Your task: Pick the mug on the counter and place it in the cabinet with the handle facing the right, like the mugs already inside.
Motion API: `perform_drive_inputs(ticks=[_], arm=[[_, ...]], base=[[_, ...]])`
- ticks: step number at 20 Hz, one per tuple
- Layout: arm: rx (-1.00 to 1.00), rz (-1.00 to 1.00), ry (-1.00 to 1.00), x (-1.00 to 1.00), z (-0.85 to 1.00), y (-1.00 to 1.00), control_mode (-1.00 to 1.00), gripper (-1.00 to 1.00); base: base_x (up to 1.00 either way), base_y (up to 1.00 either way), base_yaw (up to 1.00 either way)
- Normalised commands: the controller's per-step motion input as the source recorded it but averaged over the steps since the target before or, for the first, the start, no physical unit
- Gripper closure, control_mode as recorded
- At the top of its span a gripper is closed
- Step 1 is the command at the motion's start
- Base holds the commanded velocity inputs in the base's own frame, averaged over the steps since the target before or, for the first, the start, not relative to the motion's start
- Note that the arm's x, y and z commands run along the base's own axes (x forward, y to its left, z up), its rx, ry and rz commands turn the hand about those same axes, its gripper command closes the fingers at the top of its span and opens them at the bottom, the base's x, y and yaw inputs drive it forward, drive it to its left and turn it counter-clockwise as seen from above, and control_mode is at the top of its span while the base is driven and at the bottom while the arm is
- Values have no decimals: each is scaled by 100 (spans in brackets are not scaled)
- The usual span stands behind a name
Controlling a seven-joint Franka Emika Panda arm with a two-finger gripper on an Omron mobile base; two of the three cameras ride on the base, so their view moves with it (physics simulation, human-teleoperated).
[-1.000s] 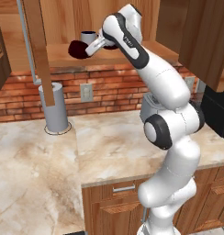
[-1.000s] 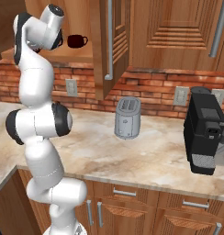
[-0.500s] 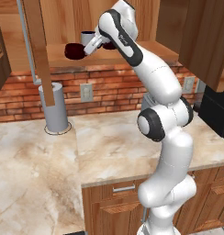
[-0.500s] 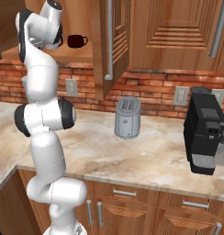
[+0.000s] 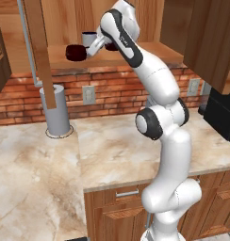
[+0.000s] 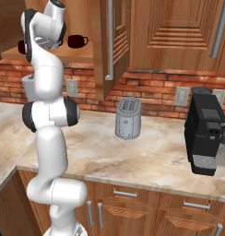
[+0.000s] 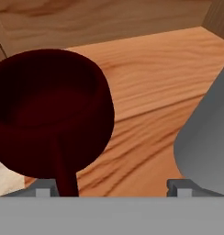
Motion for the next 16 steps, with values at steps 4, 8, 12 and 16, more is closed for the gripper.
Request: perform_drive_inputs(ticks=[4, 8, 12, 16], arm=[[1, 0, -3, 0, 0, 0, -100, -100], [6, 0, -6, 0, -10, 0, -100, -100], [13, 0, -6, 0, -46, -3, -100, -100], [13, 0, -6, 0, -45, -2, -100, -100]], base=[[0, 0, 0], [0, 0, 0], [0, 0, 0], [0, 0, 0]])
